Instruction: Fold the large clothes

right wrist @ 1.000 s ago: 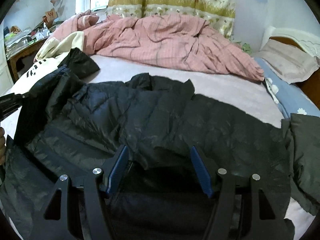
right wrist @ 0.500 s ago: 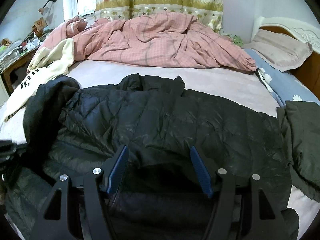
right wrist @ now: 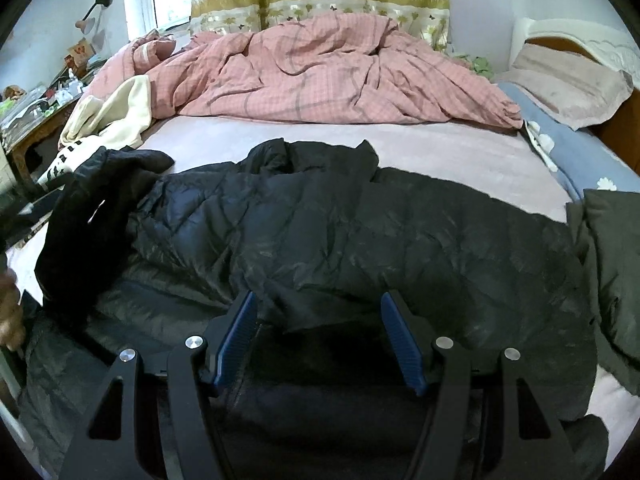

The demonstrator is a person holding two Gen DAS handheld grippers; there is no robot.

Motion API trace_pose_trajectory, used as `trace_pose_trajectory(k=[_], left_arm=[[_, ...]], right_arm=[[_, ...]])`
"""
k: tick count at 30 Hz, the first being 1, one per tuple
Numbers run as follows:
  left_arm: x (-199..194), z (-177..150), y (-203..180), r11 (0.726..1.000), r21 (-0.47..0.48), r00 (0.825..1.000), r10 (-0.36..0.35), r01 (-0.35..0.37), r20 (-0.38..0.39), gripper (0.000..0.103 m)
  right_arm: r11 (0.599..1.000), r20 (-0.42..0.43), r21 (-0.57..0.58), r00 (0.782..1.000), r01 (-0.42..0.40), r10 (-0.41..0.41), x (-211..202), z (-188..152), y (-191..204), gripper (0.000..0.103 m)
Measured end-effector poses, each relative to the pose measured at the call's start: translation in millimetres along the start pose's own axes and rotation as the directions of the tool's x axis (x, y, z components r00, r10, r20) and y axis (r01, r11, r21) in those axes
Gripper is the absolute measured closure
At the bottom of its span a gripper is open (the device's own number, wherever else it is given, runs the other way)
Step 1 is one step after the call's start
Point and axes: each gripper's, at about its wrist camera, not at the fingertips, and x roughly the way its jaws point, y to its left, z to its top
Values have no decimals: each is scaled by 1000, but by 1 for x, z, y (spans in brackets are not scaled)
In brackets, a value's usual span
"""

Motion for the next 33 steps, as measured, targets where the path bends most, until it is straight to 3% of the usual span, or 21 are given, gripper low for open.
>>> trace_pose_trajectory(k=[2,4,7,8,11,13,15,18,20,21,23,24,27,29,31,33], left_arm=[[-1,-13,-14,998,55,999,-42,43,-15,102],[-11,-22,-43,978,199,998,-63,62,-4,103],[-27,-46,-85,905,363,975,-194,222,-112,103],[-31,-57,-97,885,396,968,-198,244,-156,102],[-41,-84,-111,890,371,954,-187,266,-235,102],[-40,-99,-119,875,401,942,-157,272,-297,102],[-31,-109,-125,856,457,937,-81,241,-341,102],[-26,-120,-125,843,469,915,-66,264,-397,102],[-29,-122,-120,846,452,914,-92,281,-395,102],[-29,-122,-113,862,413,910,-119,293,-398,102],[-28,-120,-89,902,307,902,-170,305,-396,102],[-30,-122,-83,908,284,903,-186,308,-387,102],[-33,-126,-80,905,302,910,-174,298,-377,102],[-34,-127,-80,905,306,909,-170,297,-380,102],[-31,-125,-82,908,291,906,-177,301,-385,102],[-27,-124,-85,909,288,905,-177,300,-386,102]], right_arm=[[1000,-7,4,1000,2,-2,2,1,-2,36],[1000,-12,26,1000,-1,2,3,2,-5,36],[998,8,64,1000,-2,1,-4,4,-16,36],[998,17,70,1000,-6,4,-7,5,-19,36],[999,61,27,998,21,-23,-22,10,-23,36],[999,101,0,994,47,-47,-33,12,-26,36],[999,122,7,992,34,-35,-40,14,-30,36],[999,131,32,991,-19,15,-43,16,-35,36],[997,130,26,989,-79,75,-41,16,-32,36],[993,126,17,985,-117,113,-40,16,-30,36],[966,103,8,961,-259,257,-34,16,-23,36],[944,81,11,941,-330,328,-28,17,-16,36],[899,39,1,898,-438,438,-16,20,11,36],[883,-22,-30,884,-468,468,-4,21,35,36],[892,-87,-65,893,-447,442,11,18,57,38],[955,-99,-91,956,-284,275,25,13,68,59]])
